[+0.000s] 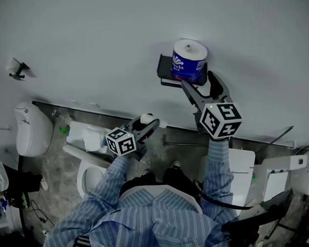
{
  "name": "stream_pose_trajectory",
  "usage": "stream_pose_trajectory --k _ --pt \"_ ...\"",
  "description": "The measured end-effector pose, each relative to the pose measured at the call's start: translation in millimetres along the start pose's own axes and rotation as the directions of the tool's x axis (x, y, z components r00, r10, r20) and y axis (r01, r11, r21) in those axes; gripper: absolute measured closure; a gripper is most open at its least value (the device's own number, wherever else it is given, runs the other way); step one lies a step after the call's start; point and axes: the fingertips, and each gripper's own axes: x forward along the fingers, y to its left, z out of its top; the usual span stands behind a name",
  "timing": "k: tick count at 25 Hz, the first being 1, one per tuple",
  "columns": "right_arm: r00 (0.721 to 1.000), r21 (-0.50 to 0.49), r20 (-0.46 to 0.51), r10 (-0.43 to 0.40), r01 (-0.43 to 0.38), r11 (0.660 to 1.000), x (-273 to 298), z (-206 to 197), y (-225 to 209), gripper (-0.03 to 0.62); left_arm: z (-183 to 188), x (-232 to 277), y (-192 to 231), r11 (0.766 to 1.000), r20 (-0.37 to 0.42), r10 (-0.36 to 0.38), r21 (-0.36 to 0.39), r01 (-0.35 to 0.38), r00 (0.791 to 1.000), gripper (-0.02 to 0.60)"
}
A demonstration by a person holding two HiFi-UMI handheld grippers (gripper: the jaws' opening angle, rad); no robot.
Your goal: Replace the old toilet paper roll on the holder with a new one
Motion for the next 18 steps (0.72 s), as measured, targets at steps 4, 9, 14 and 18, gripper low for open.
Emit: stream_pose_trajectory --k 4,9,14,18 --pt "1.0 0.007 -0.01 -0.026 0.026 1.0 23 16 0 0.18 -10 -26 10 1.0 -0.019 0.028 0.011 -0.028 0.999 0.38" --pt "0.995 -0.005 -0.07 -0.073 0.073 0.997 44 16 -1 0.166 -15 -46 13 0.999 -0.019 0.038 0.008 -0.037 0.999 0.38" --pt "0.978 -0.046 -0.134 -0.158 0.153 0.987 52 10 -4 0.166 -11 -60 13 1.0 0.002 0.03 0.004 -0.03 1.0 0.38" --pt "0.973 -0.048 -0.17 -0.158 0.152 0.987 54 6 -5 0.158 -11 -67 12 0.999 -0.005 0.023 0.03 -0.023 1.0 0.38"
